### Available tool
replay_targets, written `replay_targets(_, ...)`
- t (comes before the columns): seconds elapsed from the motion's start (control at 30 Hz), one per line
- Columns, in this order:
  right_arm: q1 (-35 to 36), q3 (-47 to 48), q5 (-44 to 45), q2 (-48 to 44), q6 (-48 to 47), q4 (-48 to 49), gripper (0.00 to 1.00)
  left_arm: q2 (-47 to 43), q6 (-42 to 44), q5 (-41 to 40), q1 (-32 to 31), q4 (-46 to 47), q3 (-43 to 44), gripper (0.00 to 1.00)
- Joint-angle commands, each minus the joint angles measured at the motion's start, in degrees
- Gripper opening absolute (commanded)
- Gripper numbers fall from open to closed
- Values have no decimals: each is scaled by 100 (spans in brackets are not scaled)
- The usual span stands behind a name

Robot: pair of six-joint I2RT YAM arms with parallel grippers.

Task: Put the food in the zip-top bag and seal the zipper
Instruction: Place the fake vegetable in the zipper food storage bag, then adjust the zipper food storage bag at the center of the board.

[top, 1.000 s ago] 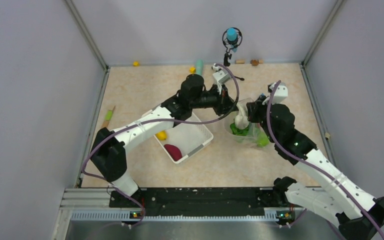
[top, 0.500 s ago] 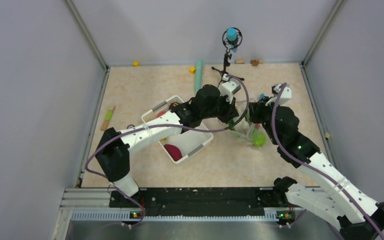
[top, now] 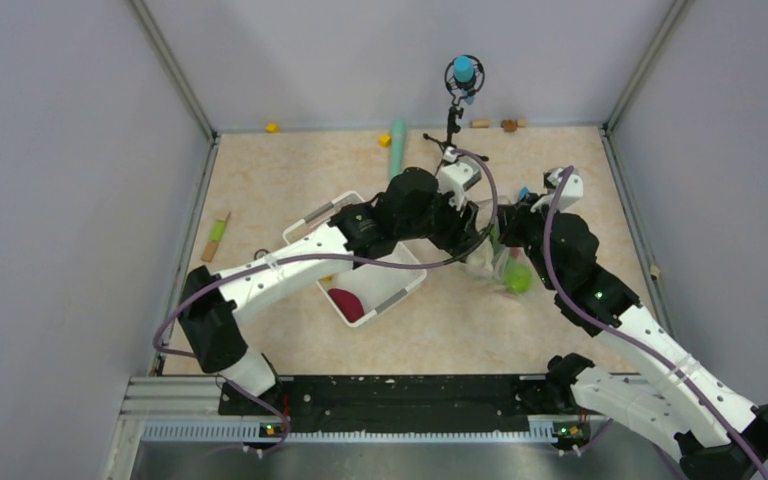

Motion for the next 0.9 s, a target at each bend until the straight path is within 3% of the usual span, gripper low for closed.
replay_targets(0.0,32,68,13,-168,55,370,0,-662,25,-100,-89,-201,75,57)
replay_targets(0.37,29,83,-50,-151,66,358,0,-980,-556,-1892,-83,-504,-252,66)
replay_targets(0.57,30,100,-42,-127,74,365,0,-678,-692,-1551,-89,-635,-261,62)
replay_targets(0.67,29,105,-61,-144,81,362,0,-561,-808,-1740,-87,-773,-258,47)
replay_targets(0.77,29,129,-87,-140,84,357,0,-529,-781,-1468,-87,-761,-245,1)
replay_targets(0.87,29,214,-122,-164,81,276,0,-603,-516,-1462,-89,-739,-179,0)
